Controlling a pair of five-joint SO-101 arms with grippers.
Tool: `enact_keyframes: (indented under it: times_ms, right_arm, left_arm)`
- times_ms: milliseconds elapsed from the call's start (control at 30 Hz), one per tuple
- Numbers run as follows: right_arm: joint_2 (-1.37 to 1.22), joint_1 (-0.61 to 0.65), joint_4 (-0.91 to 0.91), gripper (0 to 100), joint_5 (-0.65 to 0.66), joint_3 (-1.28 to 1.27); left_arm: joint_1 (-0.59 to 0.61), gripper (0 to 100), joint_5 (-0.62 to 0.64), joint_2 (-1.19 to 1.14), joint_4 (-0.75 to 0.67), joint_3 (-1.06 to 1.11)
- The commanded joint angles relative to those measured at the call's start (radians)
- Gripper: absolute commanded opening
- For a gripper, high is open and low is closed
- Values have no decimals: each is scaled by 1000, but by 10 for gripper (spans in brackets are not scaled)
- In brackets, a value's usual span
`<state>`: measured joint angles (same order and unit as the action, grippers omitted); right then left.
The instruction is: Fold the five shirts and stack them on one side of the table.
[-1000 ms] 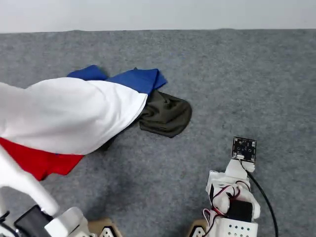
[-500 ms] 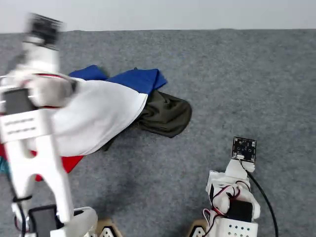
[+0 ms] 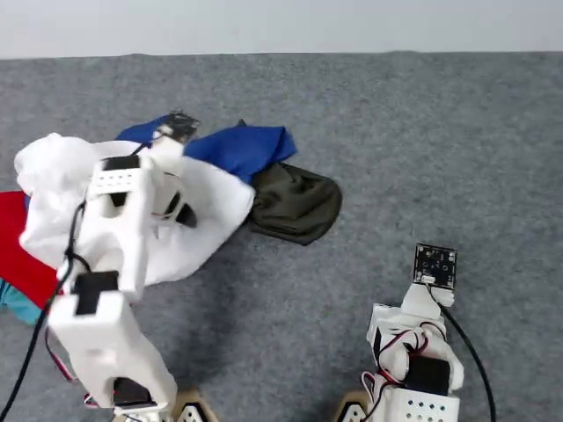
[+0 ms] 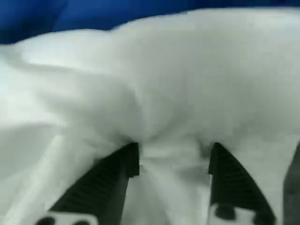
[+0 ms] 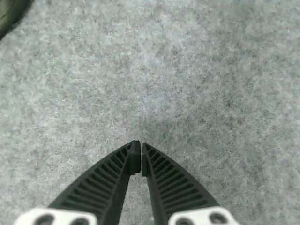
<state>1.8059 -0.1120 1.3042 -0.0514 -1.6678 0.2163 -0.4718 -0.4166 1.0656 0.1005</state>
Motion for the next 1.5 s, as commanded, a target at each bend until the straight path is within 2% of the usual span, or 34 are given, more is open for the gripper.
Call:
enact_keyframes:
  times_ms: [0,167,400,467,567,900,967,1067,1200,1467]
  right_arm:
    - [7,5,4,9,12,-15]
    - [7,5,4,9,12,-15]
    - [7,5,4,9,12,-15]
    - [7,5,4,9,12,-15]
    - [7,5,4,9,12,-15]
    - [7,5,4,9,12,-15]
    - [7,5,4,9,12,-15]
    - [7,5,4,9,12,-15]
    - [7,5,4,9,12,-15]
    - [7,5,4,9,12,-15]
  left_arm:
    - [160,160,-37,-112,-18,-179]
    - [334,6,-173,-233,41,-433]
    - [569,5,-117,-264,55,-766]
    - [609,5,-106,-256,66,-822]
    - [641,5,-103,-256,155,-929]
    - [649,7,-103,-256,486,-1343]
    - [644,40,-103,-256,571,-1437]
    - [618,156,-101,-256,695,-1561]
    - [603,288,-80,-256,690,-1630]
    - [483,296,-81,-256,692,-1572]
